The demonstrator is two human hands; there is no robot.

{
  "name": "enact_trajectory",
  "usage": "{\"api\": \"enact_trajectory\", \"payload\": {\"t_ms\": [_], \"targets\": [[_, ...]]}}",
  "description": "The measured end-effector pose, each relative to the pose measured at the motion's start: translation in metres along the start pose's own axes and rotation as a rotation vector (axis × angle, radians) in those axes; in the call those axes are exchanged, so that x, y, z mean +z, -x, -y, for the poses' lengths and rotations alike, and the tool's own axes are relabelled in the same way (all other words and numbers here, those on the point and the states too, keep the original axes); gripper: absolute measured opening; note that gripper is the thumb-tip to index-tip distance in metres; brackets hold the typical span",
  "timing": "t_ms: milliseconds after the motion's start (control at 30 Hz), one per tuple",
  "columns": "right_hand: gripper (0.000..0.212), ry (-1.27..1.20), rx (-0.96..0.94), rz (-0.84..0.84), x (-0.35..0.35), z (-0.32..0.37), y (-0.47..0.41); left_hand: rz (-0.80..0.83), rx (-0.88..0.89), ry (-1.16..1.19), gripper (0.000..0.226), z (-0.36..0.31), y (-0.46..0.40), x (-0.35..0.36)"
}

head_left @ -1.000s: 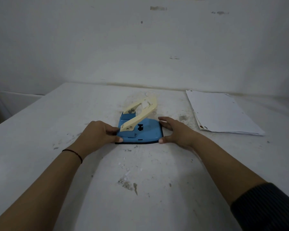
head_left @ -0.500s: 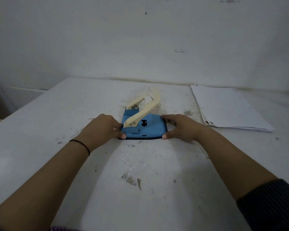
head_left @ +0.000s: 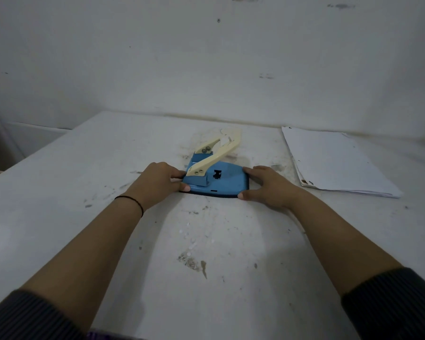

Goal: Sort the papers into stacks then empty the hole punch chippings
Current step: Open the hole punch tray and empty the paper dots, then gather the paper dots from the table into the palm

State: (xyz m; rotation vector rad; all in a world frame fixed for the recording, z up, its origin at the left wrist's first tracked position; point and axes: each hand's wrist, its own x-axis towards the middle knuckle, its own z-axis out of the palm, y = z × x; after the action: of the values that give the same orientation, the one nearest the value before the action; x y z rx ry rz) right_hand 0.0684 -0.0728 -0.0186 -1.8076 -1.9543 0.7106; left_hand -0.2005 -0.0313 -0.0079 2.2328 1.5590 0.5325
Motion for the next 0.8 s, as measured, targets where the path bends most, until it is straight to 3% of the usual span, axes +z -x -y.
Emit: {"api": "enact_trajectory", "payload": {"t_ms": [200,800], "targets": [[0.085,-0.062,0.032,-0.010,-0.009,0.001,-0.016,-0.030,-0.025,0.015,0.046,-0.001,-0.020,0.006],[0.074,0.100,0.035,-0.039,-0.011,-0.003,-0.045,-0.059,-0.027,0.020,0.043,0.003,-0.057,0.014]]}}
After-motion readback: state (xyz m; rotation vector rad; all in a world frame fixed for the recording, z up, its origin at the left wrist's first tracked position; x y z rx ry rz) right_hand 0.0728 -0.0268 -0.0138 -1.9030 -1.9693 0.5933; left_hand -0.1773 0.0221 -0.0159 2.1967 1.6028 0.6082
